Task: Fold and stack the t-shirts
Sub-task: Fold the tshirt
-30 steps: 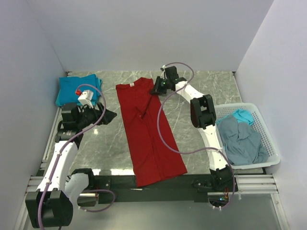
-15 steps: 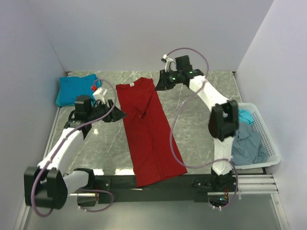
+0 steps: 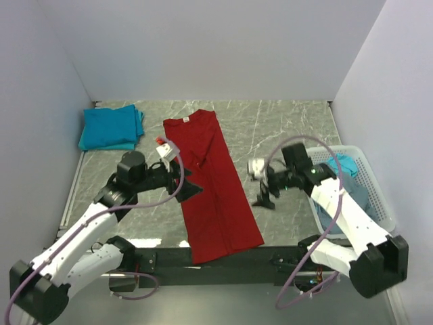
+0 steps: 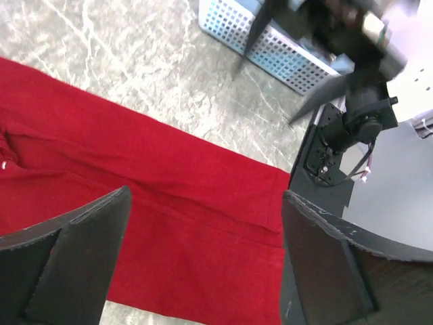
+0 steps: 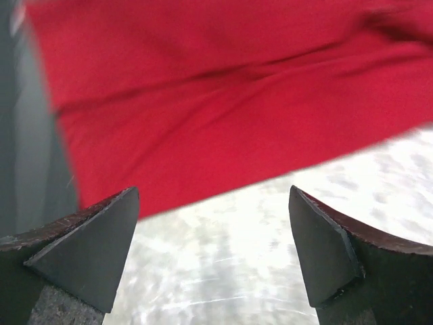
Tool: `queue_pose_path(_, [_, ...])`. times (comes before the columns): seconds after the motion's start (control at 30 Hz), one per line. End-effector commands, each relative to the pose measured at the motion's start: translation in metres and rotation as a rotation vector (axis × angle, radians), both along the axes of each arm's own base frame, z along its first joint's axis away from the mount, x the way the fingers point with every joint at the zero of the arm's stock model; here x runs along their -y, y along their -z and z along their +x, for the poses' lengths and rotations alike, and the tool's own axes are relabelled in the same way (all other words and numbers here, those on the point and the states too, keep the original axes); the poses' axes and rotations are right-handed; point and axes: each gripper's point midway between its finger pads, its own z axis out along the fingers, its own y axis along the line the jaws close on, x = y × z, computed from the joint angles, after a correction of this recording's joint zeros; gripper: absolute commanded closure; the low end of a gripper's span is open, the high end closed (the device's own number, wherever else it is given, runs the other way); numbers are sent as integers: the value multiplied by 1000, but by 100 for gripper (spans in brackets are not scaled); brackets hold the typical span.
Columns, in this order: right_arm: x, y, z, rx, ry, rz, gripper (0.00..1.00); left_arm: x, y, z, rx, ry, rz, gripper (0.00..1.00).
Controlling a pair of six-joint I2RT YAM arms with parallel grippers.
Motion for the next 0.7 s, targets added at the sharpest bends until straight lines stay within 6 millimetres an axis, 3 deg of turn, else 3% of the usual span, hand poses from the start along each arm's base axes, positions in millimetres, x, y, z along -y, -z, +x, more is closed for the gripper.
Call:
queue_pose_path(0.0, [3,25,-45,150,-311,-9,3,1,-3,-5,101,43,-26,1])
queue_pose_path(0.1, [2,43,-72,147,-377,-53,6,9,-4,-16,95,104,-31,2])
queue_pose_path(0.13, [1,54,-89,155,-424,-72,7,9,-6,-19,111,85,-24,3])
queue_pose_path(0.23, [3,81,-104,179,-451,-147,7,24,-20,-54,135,161,-39,8])
queue_pose_path(0.3, [2,84,-114,190,-477,-146,8,33,-21,-82,69,211,-31,16])
queue_pose_path(0.33, [4,88,-117,182,-485,-152,9,37,-18,-92,41,225,-20,18])
queue_pose_path(0.37, [5,90,-119,180,-494,-159,9,43,-10,-118,-4,292,5,20])
queue_pose_path(0.47, [7,92,-116,155,-455,-181,12,45,22,-126,-109,187,106,22])
queue_pose_path(0.53, [0,79,-94,173,-347,-157,13,30,49,-86,-179,-105,207,14])
queue_pose_path(0.6, [-2,62,-70,133,-212,-93,14,12,59,-47,-202,-316,271,9])
queue_pose_path(0.63, [-4,51,-57,122,-180,-68,16,9,58,-34,-218,-351,258,9])
queue_pose_path(0.67, [-7,44,-52,76,-138,-35,17,-10,52,1,-248,-467,216,10])
